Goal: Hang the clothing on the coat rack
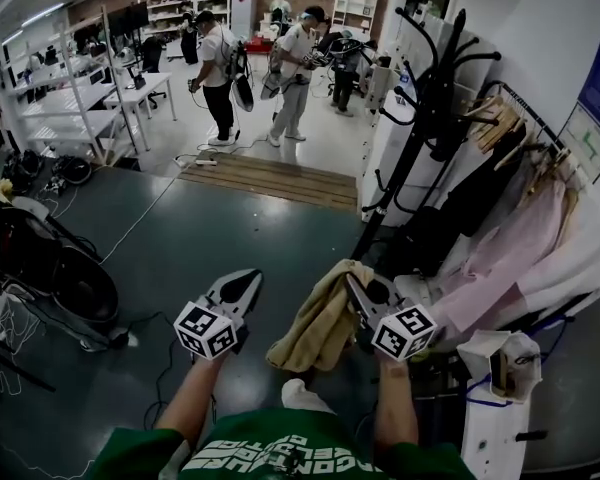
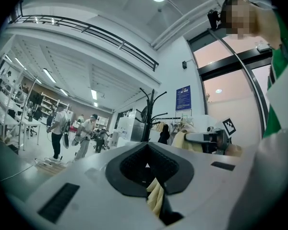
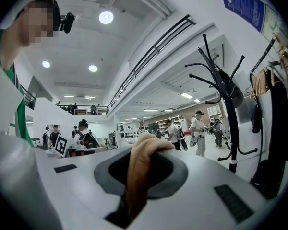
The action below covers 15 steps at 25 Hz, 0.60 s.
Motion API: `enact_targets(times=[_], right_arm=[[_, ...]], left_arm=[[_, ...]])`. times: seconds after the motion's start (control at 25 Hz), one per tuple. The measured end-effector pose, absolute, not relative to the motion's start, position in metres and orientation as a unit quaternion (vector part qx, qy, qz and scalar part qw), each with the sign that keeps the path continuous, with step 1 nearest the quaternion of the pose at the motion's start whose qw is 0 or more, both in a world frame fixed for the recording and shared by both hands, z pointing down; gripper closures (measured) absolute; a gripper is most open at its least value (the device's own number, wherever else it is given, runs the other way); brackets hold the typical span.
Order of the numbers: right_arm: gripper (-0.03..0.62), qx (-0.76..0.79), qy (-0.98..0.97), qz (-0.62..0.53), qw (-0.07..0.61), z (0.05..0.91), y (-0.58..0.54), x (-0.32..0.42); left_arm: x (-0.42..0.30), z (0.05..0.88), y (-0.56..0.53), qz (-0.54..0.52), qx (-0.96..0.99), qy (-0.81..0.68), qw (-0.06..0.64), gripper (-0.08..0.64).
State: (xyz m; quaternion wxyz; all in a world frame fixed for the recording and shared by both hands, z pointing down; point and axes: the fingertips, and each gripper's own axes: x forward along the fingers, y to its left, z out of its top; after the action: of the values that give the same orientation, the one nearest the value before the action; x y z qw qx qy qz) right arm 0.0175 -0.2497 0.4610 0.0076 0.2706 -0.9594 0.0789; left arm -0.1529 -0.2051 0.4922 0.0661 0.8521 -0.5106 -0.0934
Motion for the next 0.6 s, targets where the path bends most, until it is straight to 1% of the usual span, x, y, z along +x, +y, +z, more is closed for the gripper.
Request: enact_targets(times=[0.6], right_arm=[[0.549,0.225,-0.973,0.055,0.004,0.431,-0.368,-0.001]], left_arm=[[-0.156,0.466,-0.328,-0.085,0.848,-0.522,0.049,0.556]])
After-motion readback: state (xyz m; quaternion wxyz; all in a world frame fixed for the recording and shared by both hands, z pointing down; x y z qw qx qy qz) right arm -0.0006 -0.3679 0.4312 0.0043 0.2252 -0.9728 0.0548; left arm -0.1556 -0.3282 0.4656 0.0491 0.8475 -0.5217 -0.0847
